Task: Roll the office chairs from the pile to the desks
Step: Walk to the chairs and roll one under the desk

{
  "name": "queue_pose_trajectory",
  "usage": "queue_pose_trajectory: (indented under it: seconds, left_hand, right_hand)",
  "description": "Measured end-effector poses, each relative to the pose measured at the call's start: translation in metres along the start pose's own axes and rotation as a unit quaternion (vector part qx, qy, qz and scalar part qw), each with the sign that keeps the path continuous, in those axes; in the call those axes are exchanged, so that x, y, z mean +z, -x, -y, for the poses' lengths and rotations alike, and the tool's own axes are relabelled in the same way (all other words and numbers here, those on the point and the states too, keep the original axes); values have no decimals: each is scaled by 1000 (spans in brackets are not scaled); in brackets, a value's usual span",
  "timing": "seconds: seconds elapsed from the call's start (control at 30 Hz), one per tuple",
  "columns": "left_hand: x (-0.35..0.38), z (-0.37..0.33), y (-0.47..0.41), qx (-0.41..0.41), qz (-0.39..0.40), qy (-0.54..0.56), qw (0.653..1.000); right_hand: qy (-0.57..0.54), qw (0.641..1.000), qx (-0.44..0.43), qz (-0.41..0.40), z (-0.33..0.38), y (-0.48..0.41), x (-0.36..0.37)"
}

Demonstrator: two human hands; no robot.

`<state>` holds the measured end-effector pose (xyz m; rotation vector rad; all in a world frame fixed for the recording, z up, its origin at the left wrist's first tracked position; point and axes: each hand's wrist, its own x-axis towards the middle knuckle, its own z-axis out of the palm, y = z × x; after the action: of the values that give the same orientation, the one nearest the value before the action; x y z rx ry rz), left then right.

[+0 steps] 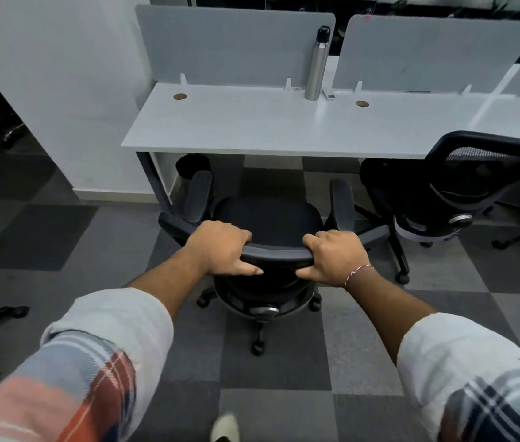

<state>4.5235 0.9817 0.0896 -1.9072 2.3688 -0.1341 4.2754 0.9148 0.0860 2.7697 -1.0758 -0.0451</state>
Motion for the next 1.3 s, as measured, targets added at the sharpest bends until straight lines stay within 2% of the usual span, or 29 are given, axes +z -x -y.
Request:
queue_pose_trajectory:
  seconds: [0.27, 0.57, 0.87, 1.3]
  left_hand:
    - [5, 24, -66, -3, -16, -20, 1000]
    - [-2, 49, -102, -18, 62, -32, 997]
    - [-2, 32, -70, -35, 89, -24, 995]
    - [-7, -15, 36, -82, 102, -27, 991]
  right_hand:
    - [1, 1000, 7, -18, -48, -49, 18]
    - [1, 999, 33, -15, -52, -83, 19]
    - [-12, 999, 2, -31, -36, -56, 22]
    - [-19, 999, -32, -14, 21, 17, 6]
